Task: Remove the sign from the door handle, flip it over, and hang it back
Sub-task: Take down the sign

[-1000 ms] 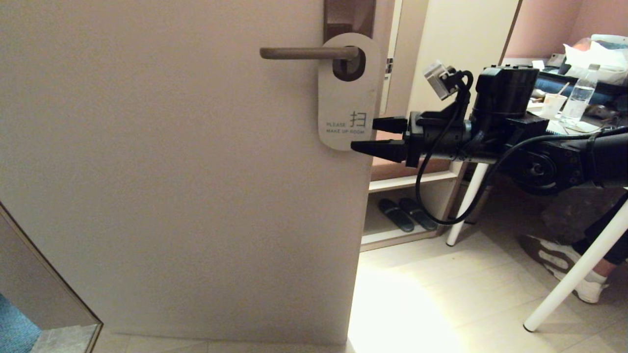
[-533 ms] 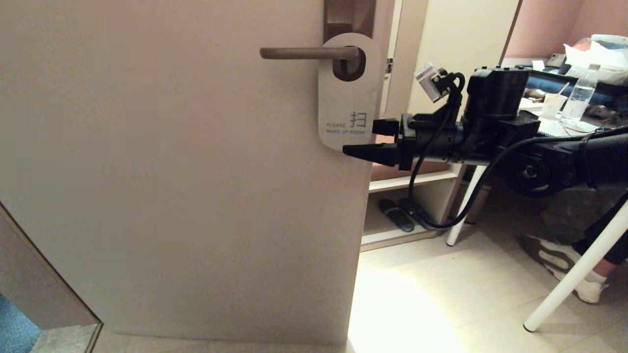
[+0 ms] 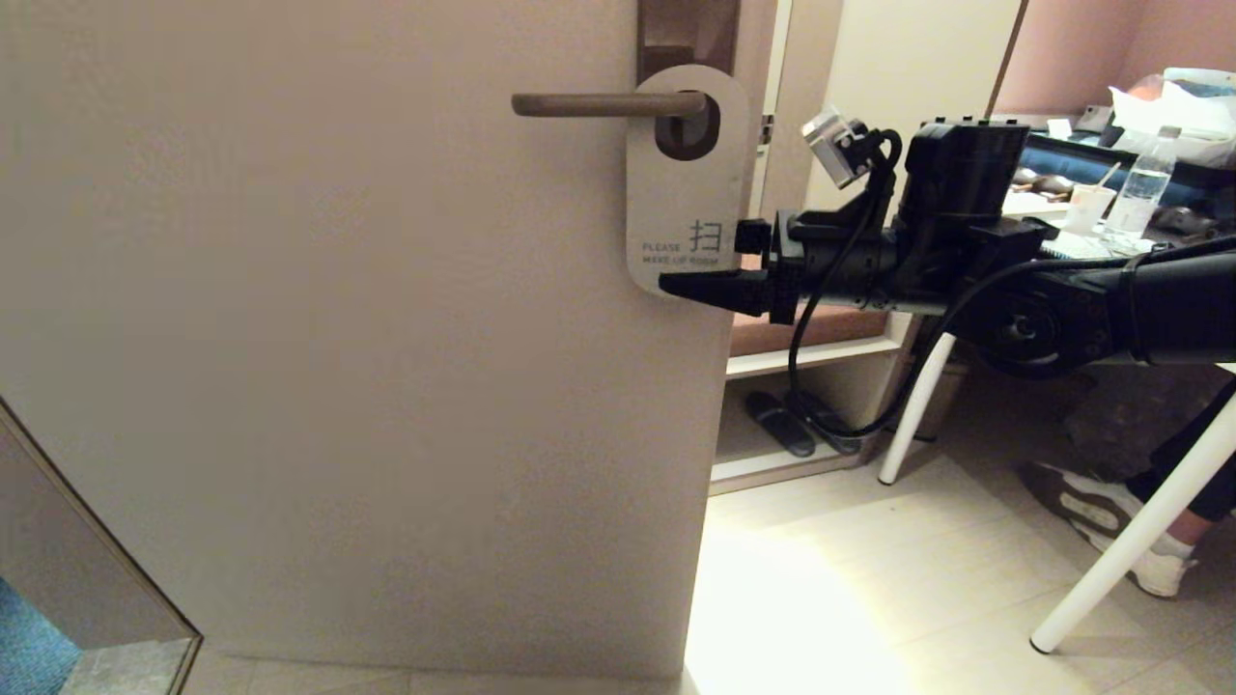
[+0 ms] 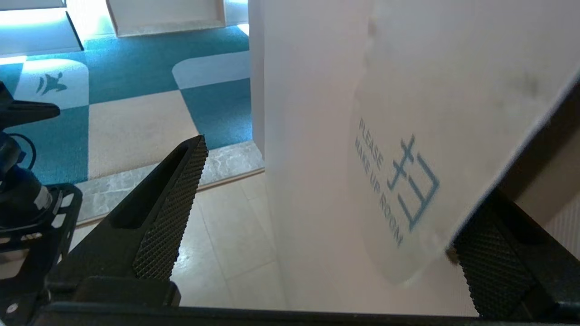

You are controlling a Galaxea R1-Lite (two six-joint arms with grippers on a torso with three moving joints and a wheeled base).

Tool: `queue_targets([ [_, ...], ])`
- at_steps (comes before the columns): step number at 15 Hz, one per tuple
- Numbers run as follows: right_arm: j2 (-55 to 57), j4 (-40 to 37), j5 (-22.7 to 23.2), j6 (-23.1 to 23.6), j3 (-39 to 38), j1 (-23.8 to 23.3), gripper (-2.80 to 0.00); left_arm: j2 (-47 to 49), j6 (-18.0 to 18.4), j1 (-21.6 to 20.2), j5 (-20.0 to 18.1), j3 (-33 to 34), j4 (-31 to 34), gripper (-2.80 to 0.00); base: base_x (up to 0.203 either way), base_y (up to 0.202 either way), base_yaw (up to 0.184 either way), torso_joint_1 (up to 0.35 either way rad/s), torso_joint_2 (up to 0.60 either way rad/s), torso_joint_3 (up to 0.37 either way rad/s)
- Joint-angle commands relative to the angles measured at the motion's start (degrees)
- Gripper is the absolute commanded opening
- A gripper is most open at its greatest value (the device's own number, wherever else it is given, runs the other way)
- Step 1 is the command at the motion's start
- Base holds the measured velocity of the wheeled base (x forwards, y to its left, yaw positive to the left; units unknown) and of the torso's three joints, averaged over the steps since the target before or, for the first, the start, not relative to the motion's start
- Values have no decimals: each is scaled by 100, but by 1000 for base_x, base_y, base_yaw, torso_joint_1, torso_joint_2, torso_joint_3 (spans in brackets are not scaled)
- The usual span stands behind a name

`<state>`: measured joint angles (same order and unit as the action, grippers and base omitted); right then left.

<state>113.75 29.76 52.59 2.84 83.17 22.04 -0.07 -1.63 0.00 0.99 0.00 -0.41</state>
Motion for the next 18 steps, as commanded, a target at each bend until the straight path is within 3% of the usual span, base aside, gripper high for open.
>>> queue_targets([
  [1,68,21,32,6,110,35,0,7,-4,0,-2,0,-2,-280,0,0,0,0,0,0],
  [18,152,24,32,-15,244,204,0,7,-4,0,-2,0,-2,-280,0,0,0,0,0,0],
])
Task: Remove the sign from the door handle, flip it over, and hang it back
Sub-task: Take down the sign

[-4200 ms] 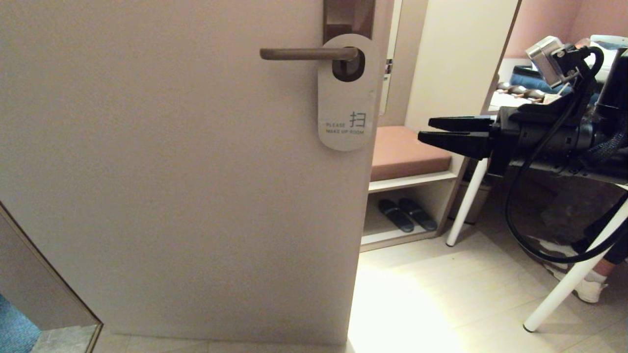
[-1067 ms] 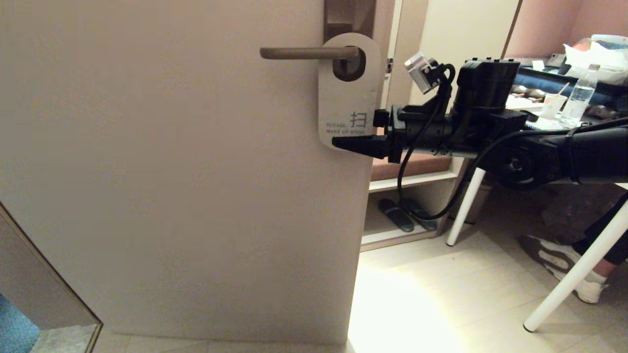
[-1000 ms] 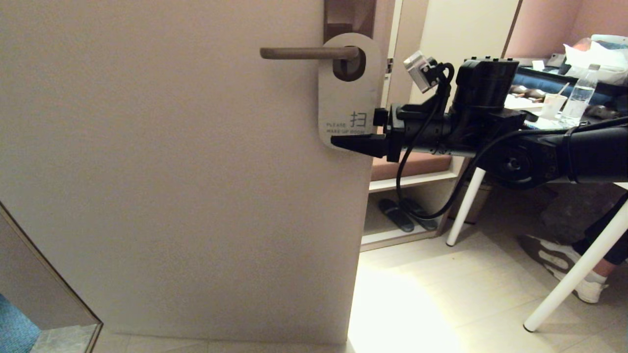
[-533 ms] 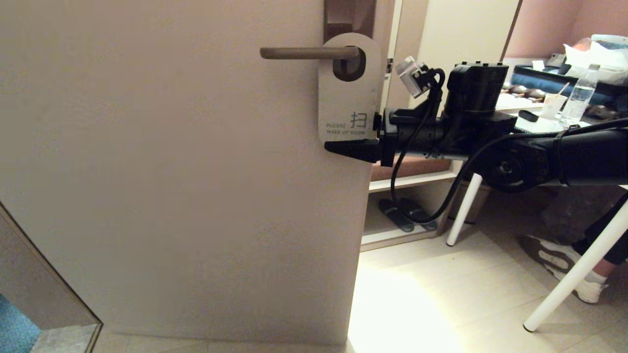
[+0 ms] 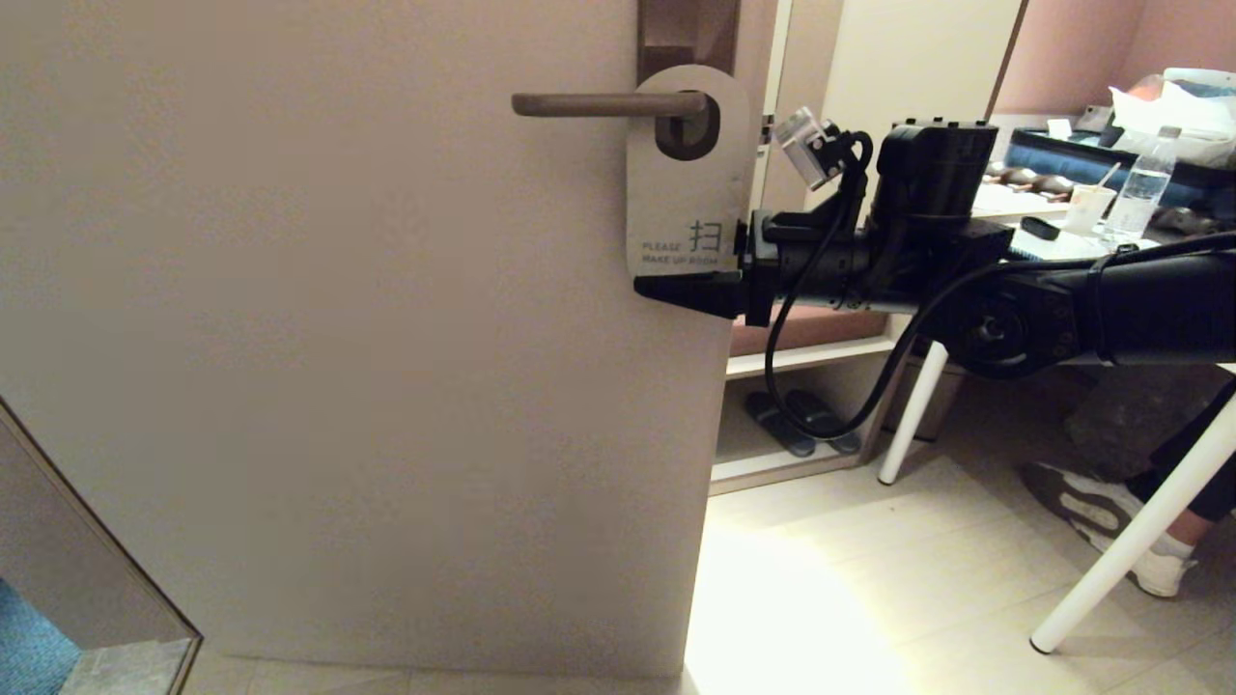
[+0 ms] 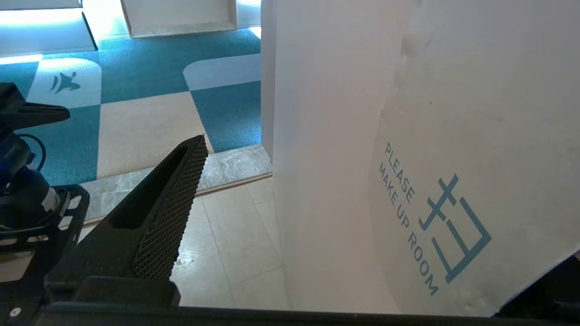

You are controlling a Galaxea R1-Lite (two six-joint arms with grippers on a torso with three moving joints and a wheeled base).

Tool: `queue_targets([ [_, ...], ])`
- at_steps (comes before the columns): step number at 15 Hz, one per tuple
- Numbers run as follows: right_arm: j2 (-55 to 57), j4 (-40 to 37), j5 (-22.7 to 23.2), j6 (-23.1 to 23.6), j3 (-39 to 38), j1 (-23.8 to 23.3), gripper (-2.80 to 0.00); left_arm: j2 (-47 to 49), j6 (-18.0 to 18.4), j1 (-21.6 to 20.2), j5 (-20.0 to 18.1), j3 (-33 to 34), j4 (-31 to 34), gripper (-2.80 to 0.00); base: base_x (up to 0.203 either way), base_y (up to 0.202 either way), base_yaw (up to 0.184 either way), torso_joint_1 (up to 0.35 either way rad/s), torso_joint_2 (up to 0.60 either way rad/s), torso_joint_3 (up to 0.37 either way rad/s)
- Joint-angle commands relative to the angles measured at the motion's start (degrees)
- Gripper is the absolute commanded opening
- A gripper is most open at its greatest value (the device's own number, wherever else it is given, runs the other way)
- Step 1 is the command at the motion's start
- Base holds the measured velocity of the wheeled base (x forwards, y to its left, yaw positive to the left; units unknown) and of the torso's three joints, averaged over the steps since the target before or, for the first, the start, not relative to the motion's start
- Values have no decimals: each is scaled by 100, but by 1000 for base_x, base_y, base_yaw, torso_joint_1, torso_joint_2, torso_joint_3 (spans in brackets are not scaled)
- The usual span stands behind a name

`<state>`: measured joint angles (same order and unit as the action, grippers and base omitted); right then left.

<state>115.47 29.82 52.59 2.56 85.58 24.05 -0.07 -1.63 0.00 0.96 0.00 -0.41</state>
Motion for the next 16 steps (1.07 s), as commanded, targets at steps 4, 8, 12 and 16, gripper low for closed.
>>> queue_targets([
  [4,-139,15,41,-19,-32,56,0,7,-4,0,9,0,-2,-280,0,0,0,0,0,0],
  [8,-157,15,32,-10,-51,180,0,7,-4,0,8,0,-2,-280,0,0,0,0,0,0],
  [12,-156,24,32,22,-103,259,0,7,-4,0,1,0,-2,-280,0,0,0,0,0,0],
  [16,-130,24,-12,7,-103,231,0,7,-4,0,6,0,-2,-280,0,0,0,0,0,0],
])
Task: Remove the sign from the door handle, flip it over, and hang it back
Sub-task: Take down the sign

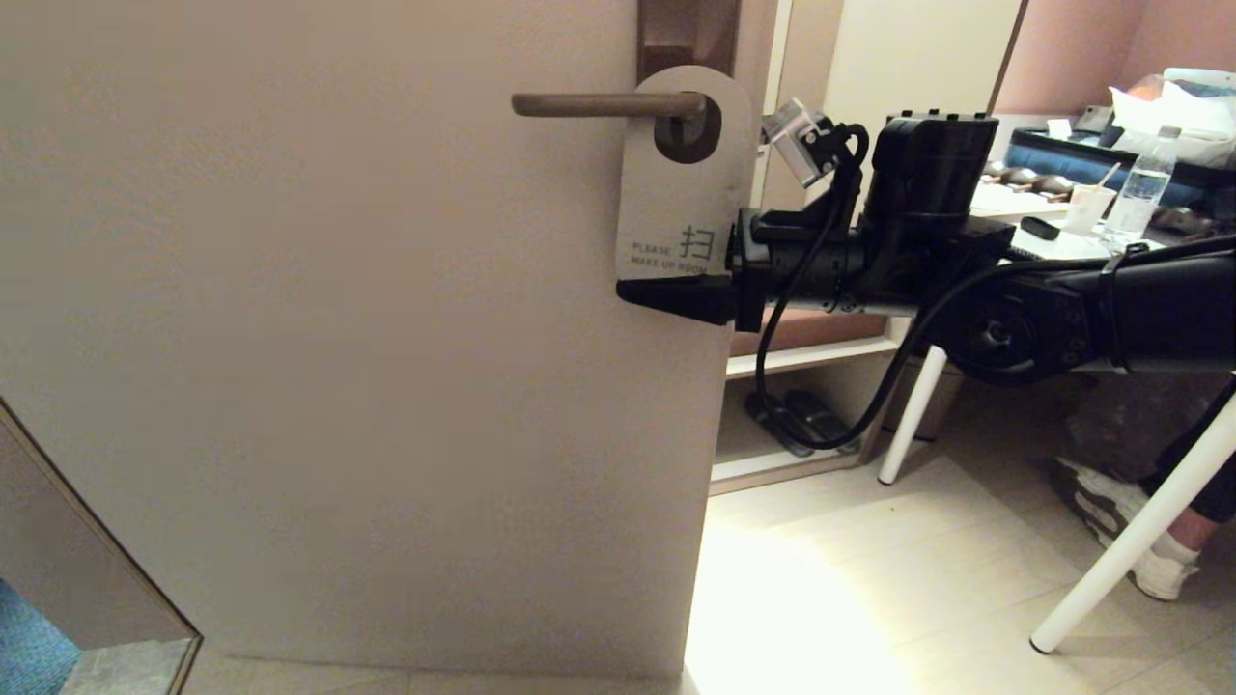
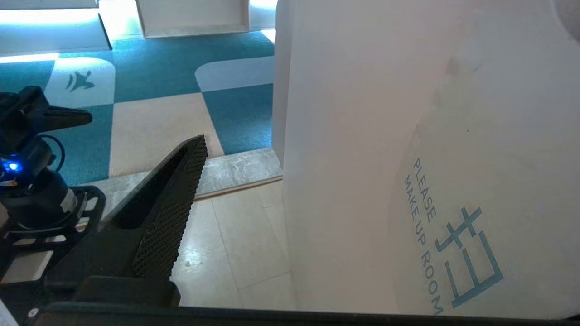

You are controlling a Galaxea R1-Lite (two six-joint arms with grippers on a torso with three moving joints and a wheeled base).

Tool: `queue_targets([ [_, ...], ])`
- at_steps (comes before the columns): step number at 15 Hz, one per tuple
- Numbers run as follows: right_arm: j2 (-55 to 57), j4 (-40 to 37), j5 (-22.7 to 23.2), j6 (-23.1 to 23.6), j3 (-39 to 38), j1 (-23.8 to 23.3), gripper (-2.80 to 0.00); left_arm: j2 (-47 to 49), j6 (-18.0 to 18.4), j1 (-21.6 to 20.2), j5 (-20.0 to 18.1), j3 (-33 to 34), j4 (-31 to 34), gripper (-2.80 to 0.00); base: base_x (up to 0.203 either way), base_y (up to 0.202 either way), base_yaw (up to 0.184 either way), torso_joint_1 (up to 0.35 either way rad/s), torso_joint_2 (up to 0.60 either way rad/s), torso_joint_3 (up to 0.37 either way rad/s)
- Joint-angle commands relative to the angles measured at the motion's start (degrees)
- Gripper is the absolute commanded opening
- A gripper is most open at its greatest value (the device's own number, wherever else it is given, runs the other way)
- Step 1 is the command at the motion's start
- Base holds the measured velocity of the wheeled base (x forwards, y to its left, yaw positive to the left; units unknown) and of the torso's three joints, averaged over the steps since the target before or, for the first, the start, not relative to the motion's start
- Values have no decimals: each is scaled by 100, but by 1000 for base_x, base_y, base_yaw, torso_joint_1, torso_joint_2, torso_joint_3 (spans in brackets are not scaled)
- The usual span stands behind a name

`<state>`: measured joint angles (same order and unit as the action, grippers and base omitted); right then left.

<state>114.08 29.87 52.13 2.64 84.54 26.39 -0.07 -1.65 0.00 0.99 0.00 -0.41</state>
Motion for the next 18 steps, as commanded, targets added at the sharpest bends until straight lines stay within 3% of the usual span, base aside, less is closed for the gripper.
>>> queue_targets([
  [1,9,19,9,0,-8,-29,-280,7,-2,0,3,0,-2,-280,0,0,0,0,0,0],
  [12,9,71,-167,8,-270,-178,-280,7,-2,0,6,0,-2,-280,0,0,0,0,0,0],
  [18,-34,239,-900,4,-403,-137,-280,7,-2,0,-3,0,-2,-280,0,0,0,0,0,0],
])
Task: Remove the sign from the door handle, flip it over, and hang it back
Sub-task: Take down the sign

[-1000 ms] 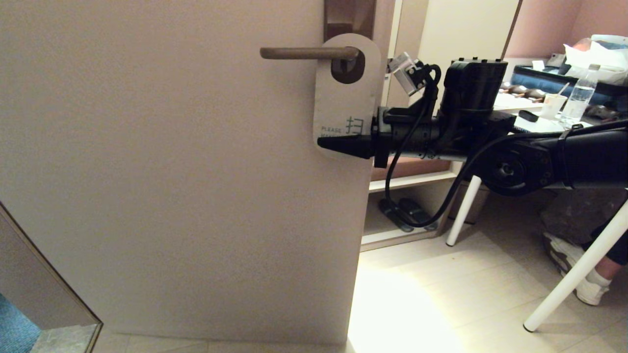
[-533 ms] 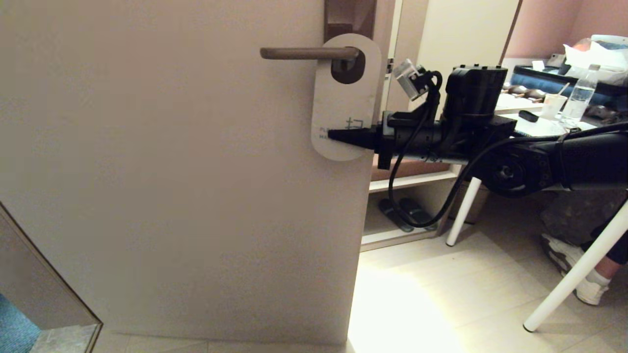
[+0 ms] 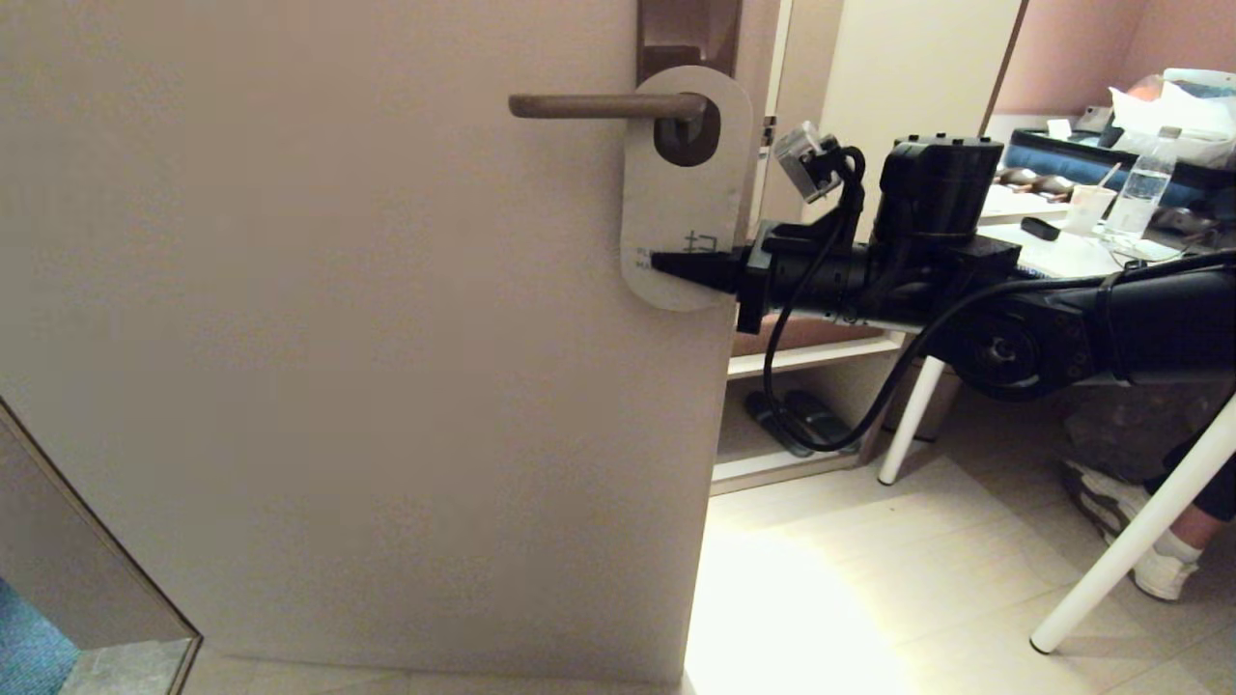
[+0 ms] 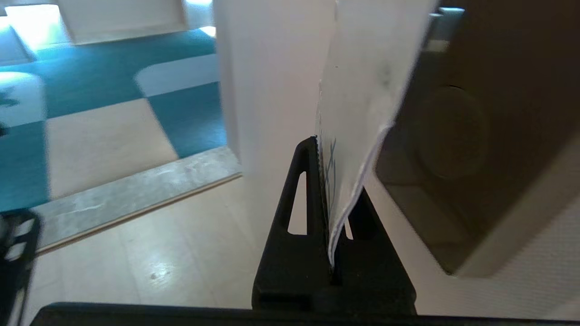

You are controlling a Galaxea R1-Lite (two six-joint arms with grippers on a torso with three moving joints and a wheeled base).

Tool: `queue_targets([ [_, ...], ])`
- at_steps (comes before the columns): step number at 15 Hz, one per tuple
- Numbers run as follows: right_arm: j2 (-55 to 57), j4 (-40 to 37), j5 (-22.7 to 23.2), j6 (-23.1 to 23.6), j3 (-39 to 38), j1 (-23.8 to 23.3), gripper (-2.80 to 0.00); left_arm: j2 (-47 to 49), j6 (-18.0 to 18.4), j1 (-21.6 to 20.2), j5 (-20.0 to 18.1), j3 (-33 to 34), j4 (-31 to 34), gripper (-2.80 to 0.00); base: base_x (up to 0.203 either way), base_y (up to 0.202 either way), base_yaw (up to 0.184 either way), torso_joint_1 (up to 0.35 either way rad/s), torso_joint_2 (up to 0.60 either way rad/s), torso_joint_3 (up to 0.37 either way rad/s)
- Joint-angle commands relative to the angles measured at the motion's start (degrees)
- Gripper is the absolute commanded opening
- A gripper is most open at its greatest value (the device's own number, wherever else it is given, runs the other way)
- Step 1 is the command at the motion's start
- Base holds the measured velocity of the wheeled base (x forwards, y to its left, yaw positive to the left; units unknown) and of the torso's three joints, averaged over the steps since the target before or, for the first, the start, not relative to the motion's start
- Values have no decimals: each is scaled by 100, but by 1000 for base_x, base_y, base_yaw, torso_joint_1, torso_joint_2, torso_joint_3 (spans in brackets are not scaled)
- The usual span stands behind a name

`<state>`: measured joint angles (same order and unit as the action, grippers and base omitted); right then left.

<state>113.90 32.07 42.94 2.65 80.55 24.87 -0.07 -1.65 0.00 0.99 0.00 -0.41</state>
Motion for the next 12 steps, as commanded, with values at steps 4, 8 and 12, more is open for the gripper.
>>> queue_targets([
  [4,-27,18,-383,8,5,115,-280,7,-2,0,7,0,-2,-280,0,0,0,0,0,0],
  [8,-105,9,-374,-10,22,124,-280,7,-2,0,-2,0,-2,-280,0,0,0,0,0,0],
  [12,-148,9,-374,-27,57,123,-280,7,-2,0,7,0,-2,-280,0,0,0,0,0,0],
])
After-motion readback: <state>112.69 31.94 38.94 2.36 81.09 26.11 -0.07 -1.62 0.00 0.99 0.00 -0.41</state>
